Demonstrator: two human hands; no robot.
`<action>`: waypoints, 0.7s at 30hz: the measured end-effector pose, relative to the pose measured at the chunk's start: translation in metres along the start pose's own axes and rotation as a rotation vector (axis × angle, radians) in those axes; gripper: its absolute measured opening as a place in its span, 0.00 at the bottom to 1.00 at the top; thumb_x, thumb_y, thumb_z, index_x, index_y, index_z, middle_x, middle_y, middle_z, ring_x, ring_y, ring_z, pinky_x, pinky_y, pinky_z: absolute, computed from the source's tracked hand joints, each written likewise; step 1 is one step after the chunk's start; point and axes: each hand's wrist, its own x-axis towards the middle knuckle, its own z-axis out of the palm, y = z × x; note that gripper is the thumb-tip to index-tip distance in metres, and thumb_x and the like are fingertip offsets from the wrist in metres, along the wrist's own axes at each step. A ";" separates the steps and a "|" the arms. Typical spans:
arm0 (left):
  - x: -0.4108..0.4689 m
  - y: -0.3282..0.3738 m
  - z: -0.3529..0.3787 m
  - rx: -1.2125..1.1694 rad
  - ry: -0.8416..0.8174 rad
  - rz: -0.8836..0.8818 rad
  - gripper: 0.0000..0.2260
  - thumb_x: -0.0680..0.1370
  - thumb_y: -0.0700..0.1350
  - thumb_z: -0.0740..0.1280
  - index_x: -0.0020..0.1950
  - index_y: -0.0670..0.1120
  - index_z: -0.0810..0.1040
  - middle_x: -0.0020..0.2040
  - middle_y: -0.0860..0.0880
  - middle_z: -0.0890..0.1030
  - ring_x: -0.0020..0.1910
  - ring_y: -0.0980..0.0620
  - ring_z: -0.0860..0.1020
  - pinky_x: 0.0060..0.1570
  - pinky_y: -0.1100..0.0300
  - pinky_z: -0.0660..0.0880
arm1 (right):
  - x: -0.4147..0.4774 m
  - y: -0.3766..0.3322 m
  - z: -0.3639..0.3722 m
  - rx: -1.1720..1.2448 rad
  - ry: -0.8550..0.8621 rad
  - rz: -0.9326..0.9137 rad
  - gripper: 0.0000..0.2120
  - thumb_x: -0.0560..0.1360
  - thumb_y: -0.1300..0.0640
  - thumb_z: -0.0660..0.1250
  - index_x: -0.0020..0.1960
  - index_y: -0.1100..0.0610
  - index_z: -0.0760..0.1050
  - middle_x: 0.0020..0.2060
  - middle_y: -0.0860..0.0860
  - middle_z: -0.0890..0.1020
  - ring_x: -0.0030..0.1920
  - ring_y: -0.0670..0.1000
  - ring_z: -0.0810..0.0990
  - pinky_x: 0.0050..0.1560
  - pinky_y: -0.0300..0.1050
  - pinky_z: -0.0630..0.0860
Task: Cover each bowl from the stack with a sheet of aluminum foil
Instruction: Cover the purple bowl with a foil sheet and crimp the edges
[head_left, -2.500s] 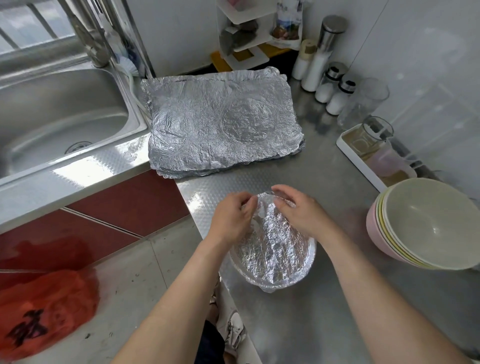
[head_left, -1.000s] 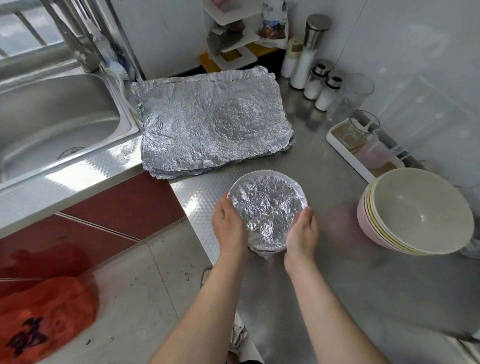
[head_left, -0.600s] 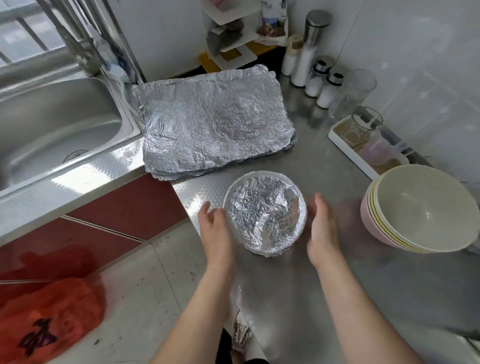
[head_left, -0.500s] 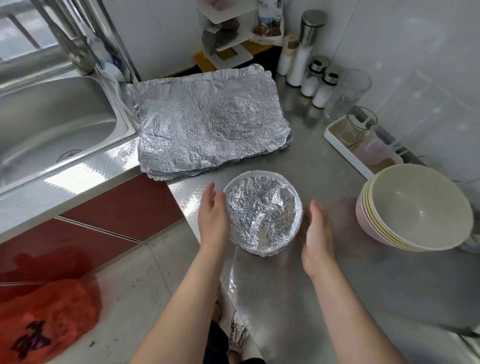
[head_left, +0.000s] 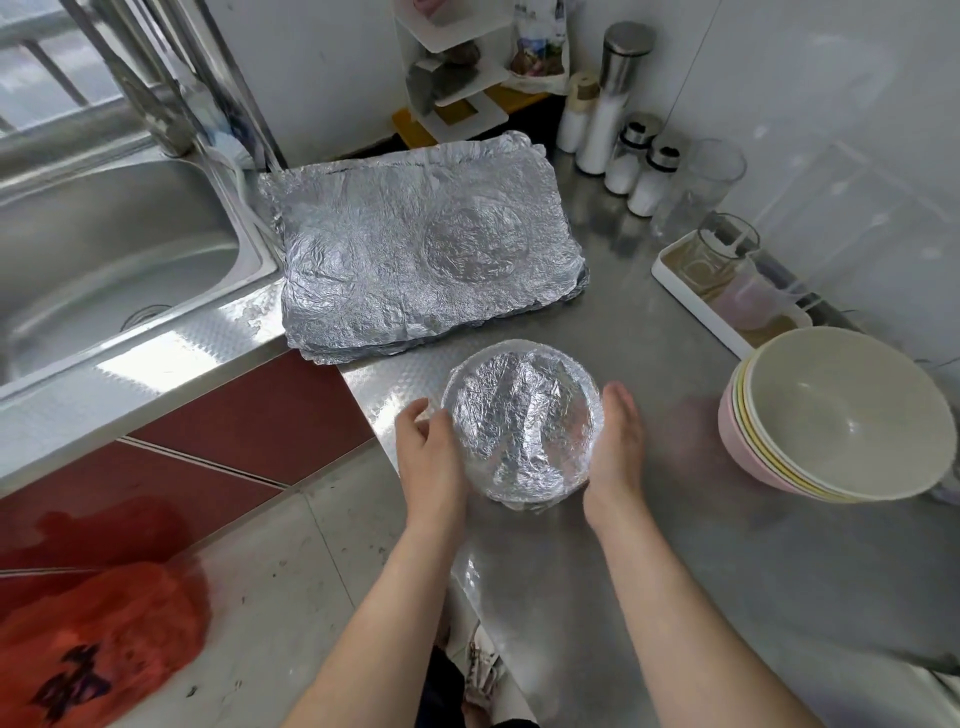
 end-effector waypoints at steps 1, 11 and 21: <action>0.003 0.004 -0.002 0.010 -0.010 0.023 0.15 0.82 0.46 0.59 0.69 0.51 0.69 0.48 0.59 0.74 0.43 0.62 0.72 0.46 0.62 0.68 | 0.001 -0.003 -0.003 -0.004 0.014 -0.013 0.20 0.82 0.54 0.57 0.73 0.56 0.65 0.67 0.46 0.69 0.63 0.41 0.68 0.62 0.36 0.63; 0.020 0.000 0.019 0.113 -0.048 0.173 0.17 0.85 0.47 0.53 0.64 0.40 0.76 0.59 0.34 0.77 0.61 0.35 0.73 0.59 0.43 0.71 | -0.024 0.031 0.021 -0.050 0.109 -0.071 0.19 0.82 0.52 0.54 0.71 0.53 0.66 0.67 0.53 0.74 0.64 0.49 0.74 0.67 0.51 0.71; 0.007 -0.004 0.013 0.091 -0.005 0.081 0.18 0.82 0.49 0.53 0.66 0.44 0.73 0.61 0.38 0.77 0.62 0.37 0.74 0.63 0.40 0.71 | -0.004 0.006 0.013 -0.178 -0.032 -0.038 0.24 0.77 0.46 0.59 0.68 0.57 0.70 0.62 0.52 0.77 0.62 0.51 0.76 0.63 0.51 0.74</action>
